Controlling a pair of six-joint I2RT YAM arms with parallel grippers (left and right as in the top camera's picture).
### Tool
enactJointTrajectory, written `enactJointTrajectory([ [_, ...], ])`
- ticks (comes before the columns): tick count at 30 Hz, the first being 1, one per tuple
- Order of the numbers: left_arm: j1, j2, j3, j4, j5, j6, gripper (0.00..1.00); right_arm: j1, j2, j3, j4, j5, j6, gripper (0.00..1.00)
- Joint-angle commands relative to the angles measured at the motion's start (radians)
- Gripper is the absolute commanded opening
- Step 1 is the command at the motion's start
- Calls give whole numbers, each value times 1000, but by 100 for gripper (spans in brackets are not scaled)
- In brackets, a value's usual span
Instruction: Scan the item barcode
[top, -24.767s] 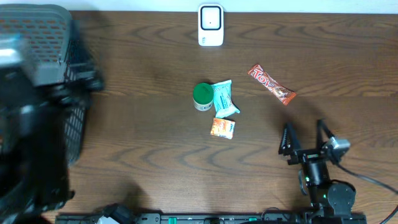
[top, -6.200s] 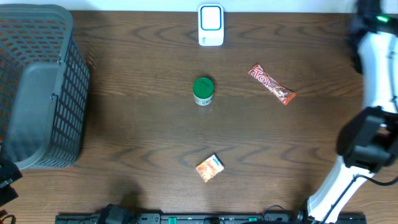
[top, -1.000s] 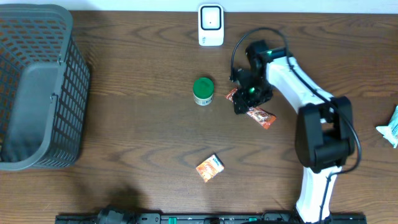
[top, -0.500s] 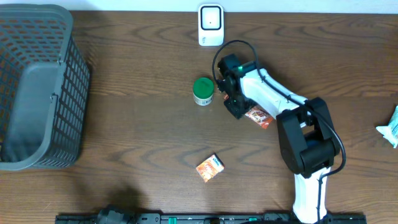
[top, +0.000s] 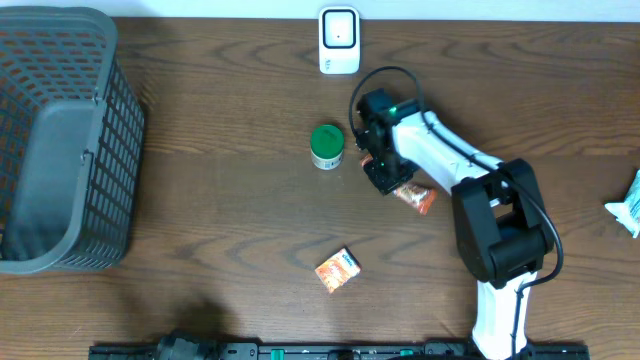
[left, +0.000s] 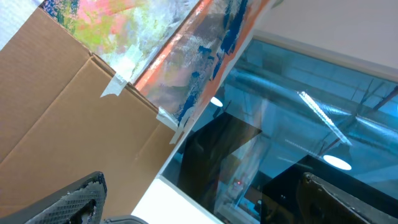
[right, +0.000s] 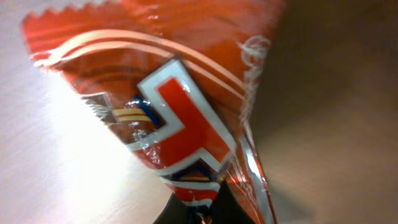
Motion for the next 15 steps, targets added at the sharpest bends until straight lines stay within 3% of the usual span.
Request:
enactJointTrajectory([
  [1,5,2,-4,6,-9,2,98,-71,-6,73,-95,-489,-83,1],
  [7,5,2,-4,6,-9,2,98,-195,11,67,-169,-727,-111,1],
  [15,5,2,-4,6,-9,2,98,-312,71,8,-112,-747,-132,1],
])
